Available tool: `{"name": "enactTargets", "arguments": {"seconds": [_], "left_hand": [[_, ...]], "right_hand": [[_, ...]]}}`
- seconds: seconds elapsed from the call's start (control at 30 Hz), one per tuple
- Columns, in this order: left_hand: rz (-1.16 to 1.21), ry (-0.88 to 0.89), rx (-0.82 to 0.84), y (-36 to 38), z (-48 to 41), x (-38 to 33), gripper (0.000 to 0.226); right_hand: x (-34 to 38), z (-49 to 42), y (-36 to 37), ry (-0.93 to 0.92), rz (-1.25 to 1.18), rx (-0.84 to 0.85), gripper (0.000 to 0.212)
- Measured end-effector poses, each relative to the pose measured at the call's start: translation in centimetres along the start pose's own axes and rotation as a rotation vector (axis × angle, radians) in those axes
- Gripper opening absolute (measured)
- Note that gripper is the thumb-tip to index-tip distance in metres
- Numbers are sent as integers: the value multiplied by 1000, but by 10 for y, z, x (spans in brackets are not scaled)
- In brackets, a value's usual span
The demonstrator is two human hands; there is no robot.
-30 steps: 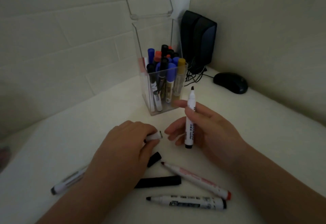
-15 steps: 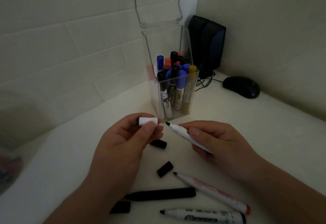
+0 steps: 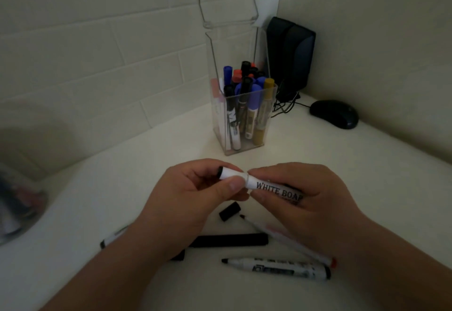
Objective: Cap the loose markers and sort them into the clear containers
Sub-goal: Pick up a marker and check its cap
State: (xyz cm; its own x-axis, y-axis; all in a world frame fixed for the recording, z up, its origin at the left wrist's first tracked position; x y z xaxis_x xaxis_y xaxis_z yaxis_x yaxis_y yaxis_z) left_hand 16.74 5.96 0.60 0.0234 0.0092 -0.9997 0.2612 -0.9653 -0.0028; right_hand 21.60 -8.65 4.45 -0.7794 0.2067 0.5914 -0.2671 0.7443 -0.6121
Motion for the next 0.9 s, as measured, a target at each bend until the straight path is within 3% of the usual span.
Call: {"name": "enactTargets", "arguments": {"seconds": [0.13, 0.23, 0.4, 0.53, 0.67, 0.8, 0.9], "left_hand": [[-136, 96, 75, 5, 5, -16, 18], [-179, 114, 108, 3, 6, -18, 17], [-234, 128, 144, 5, 5, -14, 20], [-202, 139, 159, 5, 7, -15, 20], [-190, 136, 149, 8, 7, -14, 19], [33, 75, 80, 10, -1, -4, 20], [330, -10, 17, 11, -7, 9, 23]], "right_hand": [[13, 7, -2, -92, 72, -49, 28], [12, 7, 3, -43, 34, -11, 33], [-4, 11, 16, 247, -160, 145, 14], [-21, 15, 26, 484, -404, 264, 23], [-25, 22, 41, 669, -770, 405, 18], [-25, 19, 42, 683, -1000, 356, 21], [-33, 18, 38, 698, -992, 290, 25]]}}
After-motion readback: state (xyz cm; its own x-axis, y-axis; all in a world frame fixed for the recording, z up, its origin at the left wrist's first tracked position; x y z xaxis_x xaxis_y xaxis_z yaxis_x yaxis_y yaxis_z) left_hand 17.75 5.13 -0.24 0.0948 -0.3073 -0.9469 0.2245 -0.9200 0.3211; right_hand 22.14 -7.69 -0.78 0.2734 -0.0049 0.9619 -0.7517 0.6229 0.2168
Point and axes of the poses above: each hand's wrist, its own z-axis away from the middle knuckle, its own y-axis out of the palm, x = y × z, the point moved 10 cm from there along -z, towards the middle knuckle, and after that the axes turned 3 degrees about z, right-handed, at the moved point
